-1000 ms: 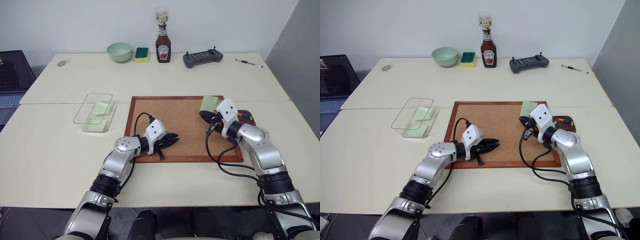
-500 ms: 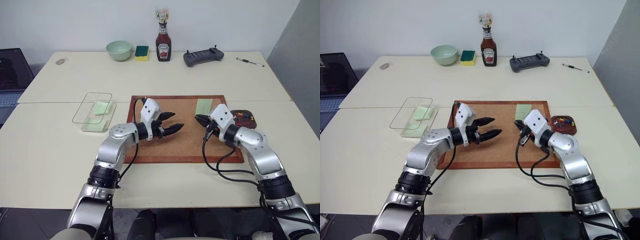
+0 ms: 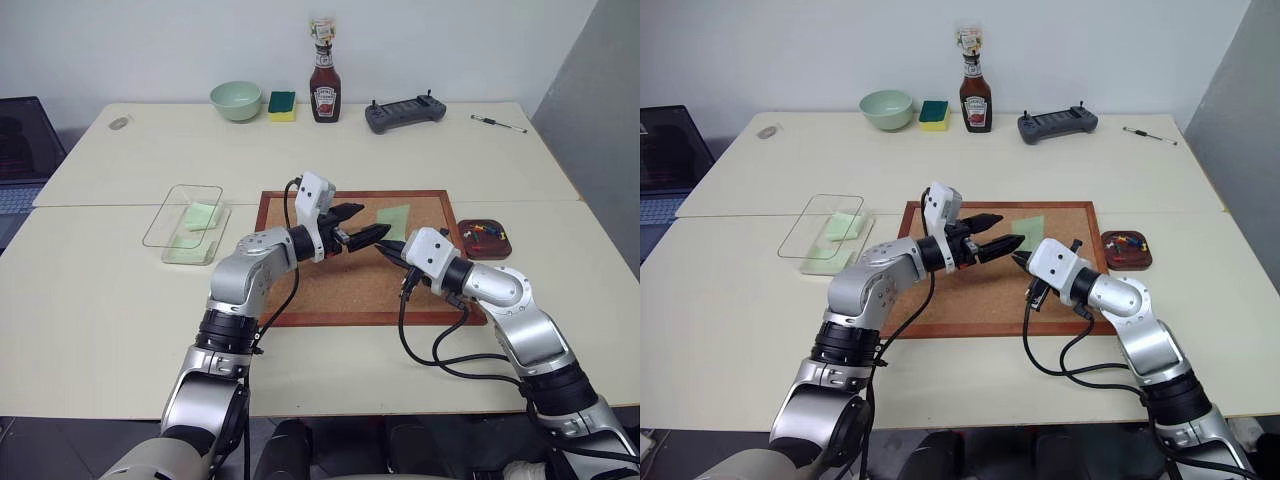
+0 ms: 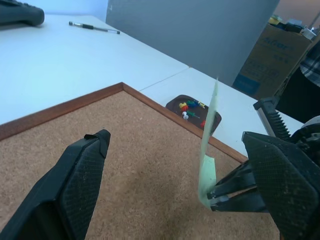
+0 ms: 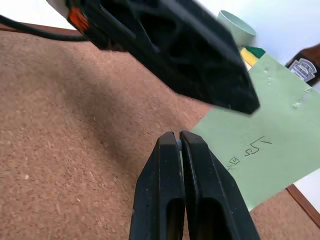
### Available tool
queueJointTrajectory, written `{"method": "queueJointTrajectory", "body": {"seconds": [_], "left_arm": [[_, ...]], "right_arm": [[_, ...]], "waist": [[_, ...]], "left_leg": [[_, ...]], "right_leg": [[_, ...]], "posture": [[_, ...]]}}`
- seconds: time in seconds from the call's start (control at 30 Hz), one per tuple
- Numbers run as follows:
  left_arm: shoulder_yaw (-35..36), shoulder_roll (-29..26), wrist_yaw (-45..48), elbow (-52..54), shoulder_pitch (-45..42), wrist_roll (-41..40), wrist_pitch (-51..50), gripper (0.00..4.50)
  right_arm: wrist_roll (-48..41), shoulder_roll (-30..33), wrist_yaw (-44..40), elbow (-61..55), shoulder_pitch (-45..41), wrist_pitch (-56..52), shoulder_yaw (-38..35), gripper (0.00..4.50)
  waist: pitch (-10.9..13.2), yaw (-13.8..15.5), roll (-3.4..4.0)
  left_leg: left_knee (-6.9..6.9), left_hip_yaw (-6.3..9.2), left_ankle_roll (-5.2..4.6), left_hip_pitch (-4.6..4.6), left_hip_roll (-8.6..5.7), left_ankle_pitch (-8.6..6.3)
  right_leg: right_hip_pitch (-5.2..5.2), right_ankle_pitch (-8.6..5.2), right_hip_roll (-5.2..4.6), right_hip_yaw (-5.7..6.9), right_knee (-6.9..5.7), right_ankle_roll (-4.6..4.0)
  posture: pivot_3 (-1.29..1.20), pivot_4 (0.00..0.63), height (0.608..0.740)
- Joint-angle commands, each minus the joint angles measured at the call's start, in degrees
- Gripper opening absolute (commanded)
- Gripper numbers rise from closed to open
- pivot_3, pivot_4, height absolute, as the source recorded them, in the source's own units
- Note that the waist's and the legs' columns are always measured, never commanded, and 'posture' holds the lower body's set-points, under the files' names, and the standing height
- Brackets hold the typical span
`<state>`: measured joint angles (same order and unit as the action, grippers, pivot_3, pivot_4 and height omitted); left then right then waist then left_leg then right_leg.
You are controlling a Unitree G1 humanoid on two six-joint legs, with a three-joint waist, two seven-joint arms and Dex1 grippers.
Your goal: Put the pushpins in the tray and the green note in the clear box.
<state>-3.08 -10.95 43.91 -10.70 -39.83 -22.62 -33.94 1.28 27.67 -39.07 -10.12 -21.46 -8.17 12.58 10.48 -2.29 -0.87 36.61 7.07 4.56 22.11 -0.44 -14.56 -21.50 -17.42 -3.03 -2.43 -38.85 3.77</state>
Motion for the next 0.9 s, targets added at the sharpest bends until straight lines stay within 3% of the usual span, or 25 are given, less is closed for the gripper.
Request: {"method": "queueJointTrajectory", "body": {"seconds": [0.03, 0.17, 0.27, 0.9], "left_arm": [[-0.2, 1.1, -0.5, -0.6, -2.1, -0.2, 0.3, 4.49], [0.2, 2.2, -0.8, -1.6, -2.6, -0.9, -0.7, 4.49], [0.9, 2.7, -0.8, -2.6, -2.9, -1.8, -2.4, 4.08], [-1.7, 1.4, 1.4, -1.7, -1.3, -2.5, -7.7, 0.55]], "right_arm": [[0.5, 0.5, -0.4, -3.0, -0.6, 1.0, -0.1, 0.00], [0.7, 0.5, -0.7, -3.6, -0.6, 0.8, 0.0, 0.00], [0.9, 0.3, -0.9, -3.8, -0.7, 0.8, 0.2, 0.00], [1.8, 0.0, -1.5, -4.2, -1.3, 1.6, 0.8, 0.00]], "waist": [[0.0, 0.1, -0.02], [0.0, 0.1, -0.04], [0.0, 0.1, -0.04], [0.0, 0.1, -0.04]], "left_leg": [[0.00, 0.00, 0.00, 0.00, 0.00, 0.00], [0.00, 0.00, 0.00, 0.00, 0.00, 0.00], [0.00, 0.00, 0.00, 0.00, -0.01, 0.00], [0.01, 0.00, 0.01, 0.00, 0.00, 0.00]], "right_leg": [[0.00, 0.00, 0.00, 0.00, 0.00, 0.00], [0.00, 0.00, 0.00, 0.00, 0.01, 0.00], [0.00, 0.00, 0.00, 0.00, 0.01, 0.00], [0.00, 0.00, 0.00, 0.00, 0.00, 0.00]], "posture": [[0.00, 0.150, 0.740], [0.00, 0.150, 0.740], [0.00, 0.150, 0.740], [0.00, 0.150, 0.740]]}}
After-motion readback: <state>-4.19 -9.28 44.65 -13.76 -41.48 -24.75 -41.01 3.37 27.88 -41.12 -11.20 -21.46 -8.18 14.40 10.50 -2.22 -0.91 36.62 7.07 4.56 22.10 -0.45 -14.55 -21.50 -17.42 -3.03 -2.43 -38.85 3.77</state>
